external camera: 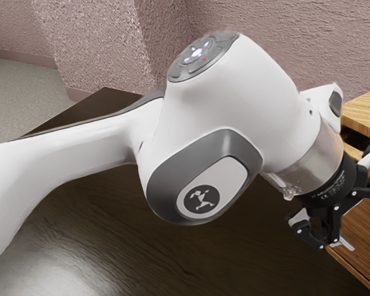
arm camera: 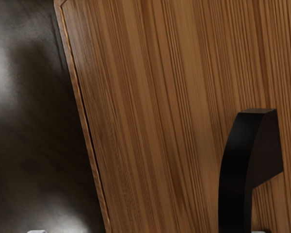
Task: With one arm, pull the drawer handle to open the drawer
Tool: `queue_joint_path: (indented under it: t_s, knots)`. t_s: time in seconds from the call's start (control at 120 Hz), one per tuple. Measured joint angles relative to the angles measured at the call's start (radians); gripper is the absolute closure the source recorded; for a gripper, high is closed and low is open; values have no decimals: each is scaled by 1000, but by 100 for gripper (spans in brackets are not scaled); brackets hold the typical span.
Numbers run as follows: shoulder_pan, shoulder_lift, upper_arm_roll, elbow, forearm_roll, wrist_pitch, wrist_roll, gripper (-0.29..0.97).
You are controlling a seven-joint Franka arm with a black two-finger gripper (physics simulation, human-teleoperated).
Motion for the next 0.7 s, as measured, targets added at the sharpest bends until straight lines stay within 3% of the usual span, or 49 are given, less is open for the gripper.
queue_joint_path:
  t_s: [0.467,0.7]
  knots:
    - [15,-193,10,-179,-85,6,-5,18]
    - [14,-251,10,-197,-110,6,-6,21]
